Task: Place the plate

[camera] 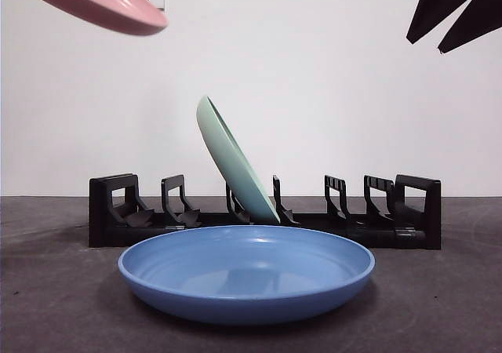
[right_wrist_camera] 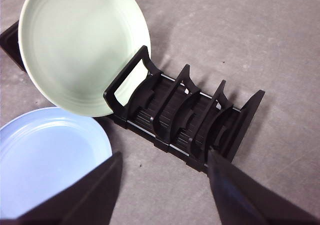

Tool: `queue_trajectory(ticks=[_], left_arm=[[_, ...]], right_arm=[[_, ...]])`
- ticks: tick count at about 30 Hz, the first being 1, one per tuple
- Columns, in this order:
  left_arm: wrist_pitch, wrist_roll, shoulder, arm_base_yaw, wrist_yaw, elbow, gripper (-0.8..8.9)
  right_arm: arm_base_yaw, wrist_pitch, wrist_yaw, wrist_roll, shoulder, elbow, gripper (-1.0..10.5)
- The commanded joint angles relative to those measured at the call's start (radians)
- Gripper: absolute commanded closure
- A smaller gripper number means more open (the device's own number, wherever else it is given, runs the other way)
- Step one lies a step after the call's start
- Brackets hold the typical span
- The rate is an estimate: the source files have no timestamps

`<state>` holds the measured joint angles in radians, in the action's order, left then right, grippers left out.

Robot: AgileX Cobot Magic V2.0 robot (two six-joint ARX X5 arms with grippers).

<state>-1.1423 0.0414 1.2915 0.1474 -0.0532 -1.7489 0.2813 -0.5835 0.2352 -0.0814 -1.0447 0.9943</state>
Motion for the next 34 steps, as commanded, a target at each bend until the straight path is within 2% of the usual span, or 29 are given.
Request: queue_trajectory(ticks=[1,4,8,15,20,23,29,34], left_arm=[[0.083,0.028,-0.114,-0.002,0.037,0.179,8.03],[0.169,0.073,-0.254,-0.002,0.082,0.391,8.03],[0.227,0.2,-0.429,-0.002,0.147,0.636,8.03],[0.209,0.424,-0.663,-0.002,0.232,0.921,8.03],[0.136,0.592,-0.752,0.001,0.268,0.995,8.03],[0.087,0.609,-0.748,0.016,0.265,1.001,8.03],[0.104,0.68,-0.712,0.053,0.224,1.001,8.03],[0.148,0.714,-0.634,0.137,0.14,1.001,8.03]], right_arm=[[0.005,0.006,0.0,-0.008,-0.004,0.017,6.8],[0.005,0.006,0.0,-0.008,-0.004,0.017,6.8],[0.005,0.006,0.0,-0.008,-0.004,0.017,6.8],[0.005,0.006,-0.002,-0.008,-0.004,0.017,6.8],[0.005,0.006,-0.008,-0.008,-0.004,0.017,6.8],[0.005,0.005,-0.008,-0.008,-0.004,0.017,6.8],[0.005,-0.001,-0.008,-0.007,-0.004,0.017,6.8],[0.005,0.0,-0.008,-0.007,-0.004,0.017,6.8]])
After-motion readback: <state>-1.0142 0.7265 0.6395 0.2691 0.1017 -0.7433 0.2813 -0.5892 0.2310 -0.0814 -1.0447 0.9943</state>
